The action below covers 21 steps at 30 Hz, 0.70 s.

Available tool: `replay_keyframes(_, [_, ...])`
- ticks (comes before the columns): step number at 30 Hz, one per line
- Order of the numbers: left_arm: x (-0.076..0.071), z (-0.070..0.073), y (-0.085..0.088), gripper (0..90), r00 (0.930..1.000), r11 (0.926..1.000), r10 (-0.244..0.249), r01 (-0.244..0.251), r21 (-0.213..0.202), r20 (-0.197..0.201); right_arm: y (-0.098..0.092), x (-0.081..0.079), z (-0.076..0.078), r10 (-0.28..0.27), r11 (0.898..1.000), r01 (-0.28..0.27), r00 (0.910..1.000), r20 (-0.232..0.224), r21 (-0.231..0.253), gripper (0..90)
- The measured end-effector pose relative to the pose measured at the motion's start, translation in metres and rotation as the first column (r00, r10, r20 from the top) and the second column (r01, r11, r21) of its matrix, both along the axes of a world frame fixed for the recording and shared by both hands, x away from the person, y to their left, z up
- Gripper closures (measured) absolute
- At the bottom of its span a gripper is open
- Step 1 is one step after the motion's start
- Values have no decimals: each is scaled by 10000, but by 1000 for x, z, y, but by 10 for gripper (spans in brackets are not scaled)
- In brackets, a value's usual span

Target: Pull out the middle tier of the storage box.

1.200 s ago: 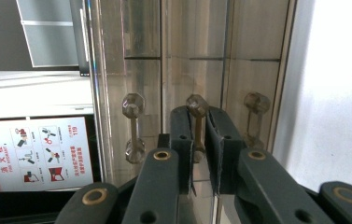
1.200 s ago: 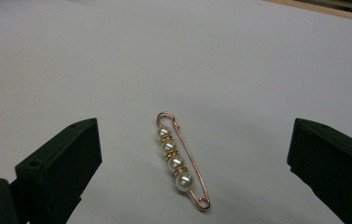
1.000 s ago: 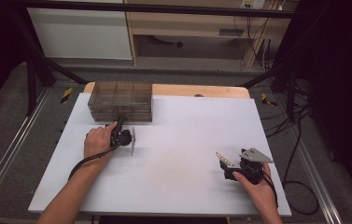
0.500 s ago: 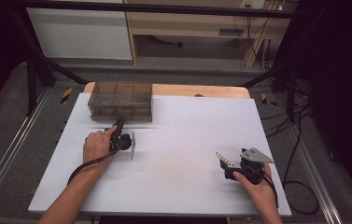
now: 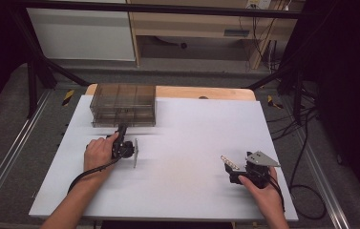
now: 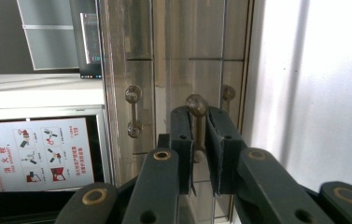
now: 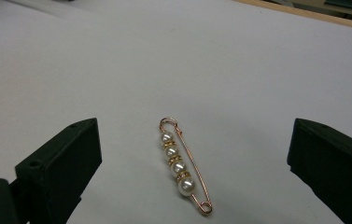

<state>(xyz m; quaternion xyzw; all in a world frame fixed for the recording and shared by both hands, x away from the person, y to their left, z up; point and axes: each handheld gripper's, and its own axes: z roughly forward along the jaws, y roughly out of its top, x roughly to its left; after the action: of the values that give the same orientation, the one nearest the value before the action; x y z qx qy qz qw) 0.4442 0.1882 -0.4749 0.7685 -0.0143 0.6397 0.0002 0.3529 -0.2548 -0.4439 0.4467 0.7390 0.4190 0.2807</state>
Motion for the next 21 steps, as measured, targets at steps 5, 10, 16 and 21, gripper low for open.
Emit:
replay_keyframes(5, [-5, 0, 1, 817, 10000, 10000, -4, 4, 14, -10, 0, 0, 0, 31, 10000, -31, 10000, 25, -5, 33])
replay_keyframes(10, [-8, 1, 1, 817, 10000, 10000, -34, 34, 31, -42, 0, 0, 1, 52, 10000, -52, 10000, 49, -13, 33])
replay_keyframes(16, [-11, 0, 1, 817, 9999, 9999, -107, 108, 36, -43, 0, 0, 1, 59, 10000, -59, 10000, 25, -32, 33])
replay_keyframes(21, [-13, 1, 1, 816, 9999, 9999, -116, 116, 35, -60, 1, 0, 0, 68, 10000, -68, 10000, 46, -55, 33])
